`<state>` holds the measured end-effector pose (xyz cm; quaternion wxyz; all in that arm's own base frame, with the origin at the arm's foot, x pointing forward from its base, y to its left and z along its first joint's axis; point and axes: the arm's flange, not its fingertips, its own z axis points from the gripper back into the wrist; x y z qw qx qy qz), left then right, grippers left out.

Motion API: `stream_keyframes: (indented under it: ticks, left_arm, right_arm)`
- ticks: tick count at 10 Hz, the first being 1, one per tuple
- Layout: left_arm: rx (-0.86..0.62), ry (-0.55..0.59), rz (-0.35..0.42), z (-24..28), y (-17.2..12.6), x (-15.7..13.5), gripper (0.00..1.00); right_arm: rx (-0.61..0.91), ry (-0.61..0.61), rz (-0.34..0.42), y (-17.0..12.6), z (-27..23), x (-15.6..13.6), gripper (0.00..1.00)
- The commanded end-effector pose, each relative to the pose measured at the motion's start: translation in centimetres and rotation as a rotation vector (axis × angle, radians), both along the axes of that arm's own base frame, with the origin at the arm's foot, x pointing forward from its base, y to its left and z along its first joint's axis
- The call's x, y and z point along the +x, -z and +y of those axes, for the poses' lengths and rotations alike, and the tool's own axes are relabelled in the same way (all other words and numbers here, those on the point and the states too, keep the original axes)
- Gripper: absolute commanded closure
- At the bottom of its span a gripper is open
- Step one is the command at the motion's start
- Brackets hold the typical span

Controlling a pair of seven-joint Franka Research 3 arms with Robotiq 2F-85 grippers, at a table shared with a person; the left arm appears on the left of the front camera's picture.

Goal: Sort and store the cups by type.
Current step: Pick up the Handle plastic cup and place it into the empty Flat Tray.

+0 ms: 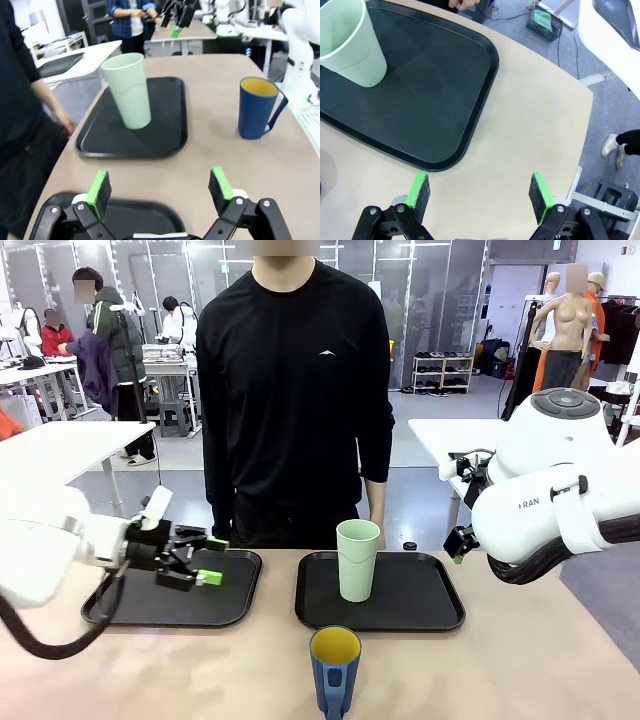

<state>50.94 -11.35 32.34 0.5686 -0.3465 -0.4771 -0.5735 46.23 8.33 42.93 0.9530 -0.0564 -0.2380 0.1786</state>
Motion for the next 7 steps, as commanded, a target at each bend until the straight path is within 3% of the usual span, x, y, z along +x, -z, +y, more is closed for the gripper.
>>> stream_keyframes:
  ticks: [1,3,5,7]
  left_arm:
    - [0.14,-0.166,-0.048,2.5,-1.1,-2.2,0.0]
    - [0.298,-0.324,-0.039,5.3,-2.4,-4.0,0.0]
    - [0.486,-0.402,0.042,7.9,-3.9,-6.1,0.0]
    - [0.579,-0.452,0.088,10.5,-5.5,-8.6,0.0]
  right_arm:
    - [-0.014,0.001,-0.003,0.0,0.0,0.0,0.0]
    - [-0.014,0.001,-0.003,0.0,0.0,0.0,0.0]
    - [-0.014,0.001,-0.003,0.0,0.0,0.0,0.0]
    - [-0.014,0.001,-0.003,0.0,0.0,0.0,0.0]
